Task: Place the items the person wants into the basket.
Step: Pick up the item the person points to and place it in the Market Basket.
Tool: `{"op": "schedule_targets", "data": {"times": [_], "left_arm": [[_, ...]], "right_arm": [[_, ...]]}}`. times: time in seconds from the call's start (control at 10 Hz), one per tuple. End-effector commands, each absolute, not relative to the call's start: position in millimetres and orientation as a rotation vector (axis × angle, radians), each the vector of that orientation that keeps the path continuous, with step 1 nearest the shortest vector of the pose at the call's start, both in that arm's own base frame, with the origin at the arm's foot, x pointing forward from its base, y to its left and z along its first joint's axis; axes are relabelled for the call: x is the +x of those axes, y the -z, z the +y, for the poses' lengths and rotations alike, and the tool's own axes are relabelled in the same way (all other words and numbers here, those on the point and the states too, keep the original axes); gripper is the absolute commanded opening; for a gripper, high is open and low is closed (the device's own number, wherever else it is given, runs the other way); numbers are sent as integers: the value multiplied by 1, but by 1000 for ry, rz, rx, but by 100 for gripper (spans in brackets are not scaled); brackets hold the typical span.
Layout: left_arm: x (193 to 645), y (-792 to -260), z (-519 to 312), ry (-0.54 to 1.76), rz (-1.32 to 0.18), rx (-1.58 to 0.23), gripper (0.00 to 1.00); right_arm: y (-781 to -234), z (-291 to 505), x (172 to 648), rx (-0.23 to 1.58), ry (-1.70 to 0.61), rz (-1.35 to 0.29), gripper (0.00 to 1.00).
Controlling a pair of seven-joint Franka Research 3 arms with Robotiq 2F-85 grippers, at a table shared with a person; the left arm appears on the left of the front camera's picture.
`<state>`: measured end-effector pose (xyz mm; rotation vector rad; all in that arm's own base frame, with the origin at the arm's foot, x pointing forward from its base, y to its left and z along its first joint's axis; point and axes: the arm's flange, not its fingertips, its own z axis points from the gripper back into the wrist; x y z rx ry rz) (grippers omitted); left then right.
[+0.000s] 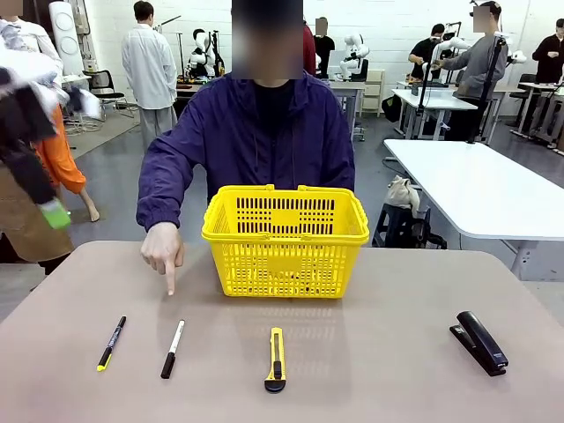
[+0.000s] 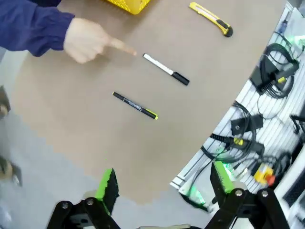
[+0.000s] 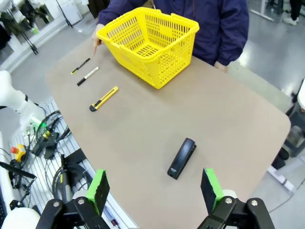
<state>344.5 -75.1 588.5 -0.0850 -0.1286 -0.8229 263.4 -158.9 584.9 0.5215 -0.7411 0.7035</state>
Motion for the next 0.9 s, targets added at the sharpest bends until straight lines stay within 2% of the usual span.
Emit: {"op": "schedule_targets", "data": {"times": [0.0, 0.2, 0.4, 0.7, 0.8], "left_arm": [[341, -534, -100, 618, -104, 64, 100], [343, -485, -128, 482, -103, 142, 100], [343, -452, -147, 364, -121, 144, 100], [358, -457, -139, 262, -195, 49, 100], [344, -446, -146, 325, -129, 105, 100]], "right_arm": [[-584, -160, 265, 547, -718, -763, 100], [-584, -160, 265, 547, -718, -763, 100], [-584, -160, 265, 547, -718, -763, 100], [-584, -160, 265, 547, -718, -763, 100], [-584, -160, 265, 547, -718, -763, 100]]}}
